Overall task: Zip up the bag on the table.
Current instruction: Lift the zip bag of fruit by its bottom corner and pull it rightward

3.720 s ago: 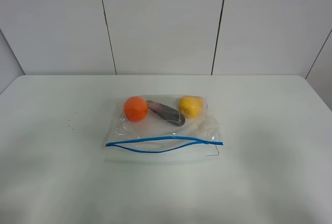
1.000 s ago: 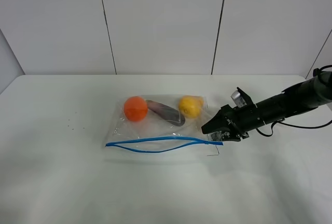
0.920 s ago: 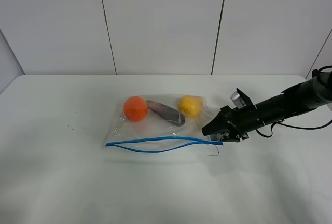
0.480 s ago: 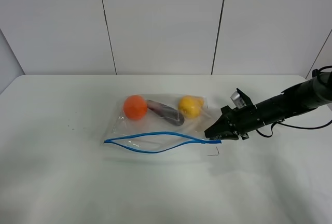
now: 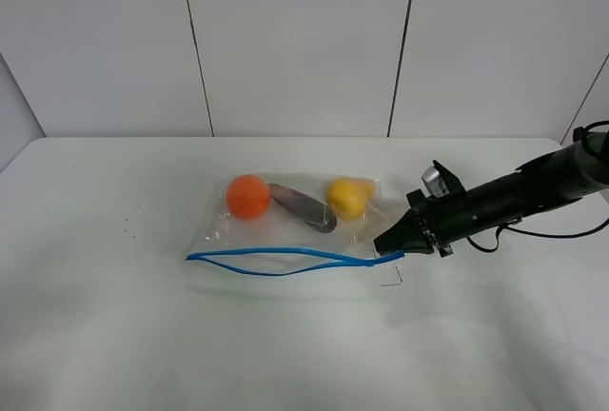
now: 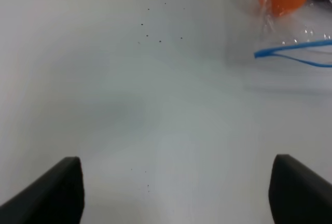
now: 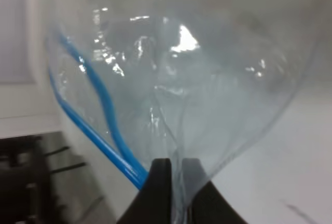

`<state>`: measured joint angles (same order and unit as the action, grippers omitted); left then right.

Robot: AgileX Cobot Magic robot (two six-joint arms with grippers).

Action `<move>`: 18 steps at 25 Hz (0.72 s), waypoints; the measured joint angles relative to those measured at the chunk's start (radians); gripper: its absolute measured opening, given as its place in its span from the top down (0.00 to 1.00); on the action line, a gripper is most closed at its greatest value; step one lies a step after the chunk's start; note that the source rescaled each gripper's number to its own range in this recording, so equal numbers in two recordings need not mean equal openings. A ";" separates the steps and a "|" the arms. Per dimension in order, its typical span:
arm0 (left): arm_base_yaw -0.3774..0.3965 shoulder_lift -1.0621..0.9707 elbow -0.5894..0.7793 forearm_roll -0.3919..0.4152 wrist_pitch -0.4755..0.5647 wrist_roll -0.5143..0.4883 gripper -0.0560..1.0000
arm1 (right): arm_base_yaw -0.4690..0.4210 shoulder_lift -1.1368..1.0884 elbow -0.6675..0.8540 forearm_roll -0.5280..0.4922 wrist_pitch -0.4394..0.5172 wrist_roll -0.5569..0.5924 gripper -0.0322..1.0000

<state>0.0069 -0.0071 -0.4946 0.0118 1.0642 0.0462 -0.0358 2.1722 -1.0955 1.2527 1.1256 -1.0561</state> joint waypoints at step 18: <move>0.000 0.000 0.000 0.000 0.000 0.000 0.00 | 0.008 -0.050 -0.103 0.132 0.076 0.196 0.97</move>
<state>0.0069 -0.0071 -0.4946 0.0118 1.0642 0.0462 -0.0278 2.1222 -1.1989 1.3852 1.2016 -0.8597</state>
